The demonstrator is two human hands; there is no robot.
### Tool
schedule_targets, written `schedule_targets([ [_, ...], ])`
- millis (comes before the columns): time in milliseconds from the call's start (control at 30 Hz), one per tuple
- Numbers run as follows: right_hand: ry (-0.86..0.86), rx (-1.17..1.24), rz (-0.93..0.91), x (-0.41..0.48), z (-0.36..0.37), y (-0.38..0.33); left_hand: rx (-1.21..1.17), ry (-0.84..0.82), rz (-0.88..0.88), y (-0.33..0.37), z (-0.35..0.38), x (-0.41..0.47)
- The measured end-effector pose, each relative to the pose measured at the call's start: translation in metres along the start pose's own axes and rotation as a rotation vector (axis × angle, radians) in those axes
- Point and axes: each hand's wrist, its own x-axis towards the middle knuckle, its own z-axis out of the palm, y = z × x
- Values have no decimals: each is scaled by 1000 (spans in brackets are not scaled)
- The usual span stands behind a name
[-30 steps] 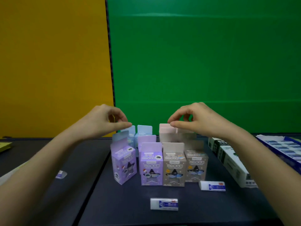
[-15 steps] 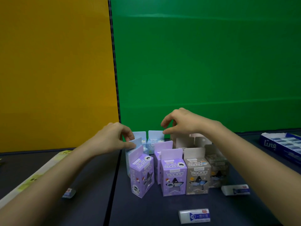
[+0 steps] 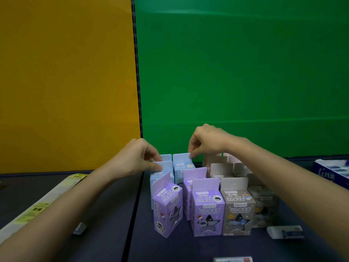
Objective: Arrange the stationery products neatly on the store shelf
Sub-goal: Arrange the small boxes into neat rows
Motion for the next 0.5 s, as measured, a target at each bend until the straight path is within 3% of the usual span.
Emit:
schedule_targets([
  [400, 15, -14, -6, -1, -4, 0, 13, -25, -17, -2, -1, 1],
  [500, 81, 42, -86, -17, -21, -3, 3, 59, 4, 5, -10, -6],
])
